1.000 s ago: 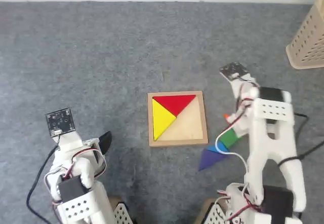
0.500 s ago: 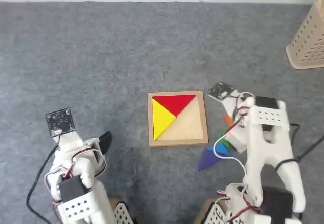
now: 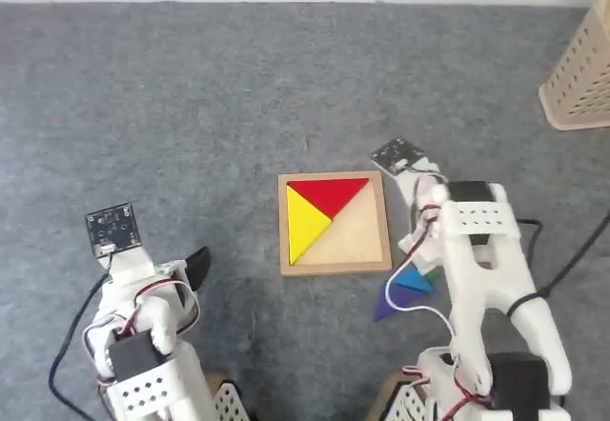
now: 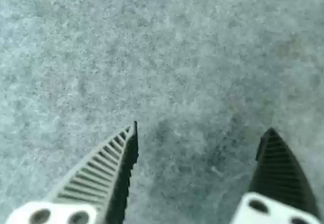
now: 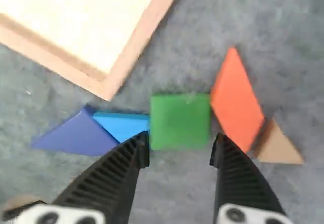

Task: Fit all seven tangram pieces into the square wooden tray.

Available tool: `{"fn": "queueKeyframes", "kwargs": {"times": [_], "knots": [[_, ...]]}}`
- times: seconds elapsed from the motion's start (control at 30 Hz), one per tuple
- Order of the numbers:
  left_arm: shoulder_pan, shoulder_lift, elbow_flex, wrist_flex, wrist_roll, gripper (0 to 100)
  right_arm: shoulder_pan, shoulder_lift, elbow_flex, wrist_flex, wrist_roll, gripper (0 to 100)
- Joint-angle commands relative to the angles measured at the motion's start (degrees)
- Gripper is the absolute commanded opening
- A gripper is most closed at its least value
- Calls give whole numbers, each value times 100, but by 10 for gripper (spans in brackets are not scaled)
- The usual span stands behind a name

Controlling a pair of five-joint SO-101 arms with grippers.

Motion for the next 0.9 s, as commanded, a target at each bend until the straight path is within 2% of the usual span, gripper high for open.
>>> {"fn": "queueKeyframes", "kwargs": {"times": [0.0, 0.17, 0.27, 0.4, 0.5, 0.8, 0.87], "knots": [[9, -70, -75, -9, -9, 354, 567, -233, -457, -75, 492, 209], [9, -70, -75, -9, -9, 354, 611, -251, -396, 365, 492, 209], [9, -70, -75, -9, -9, 354, 505, -295, -132, 479, 237, 209], [9, -70, -75, -9, -9, 354, 92, -303, 308, 224, -79, 209], [9, -70, -75, -9, -9, 354, 110, -303, 334, 40, -308, 209], [9, -70, -75, -9, -9, 354, 84, -233, 334, 31, -378, 209], [9, -70, -75, -9, -9, 354, 92, -224, 360, -31, -615, 209]]}}
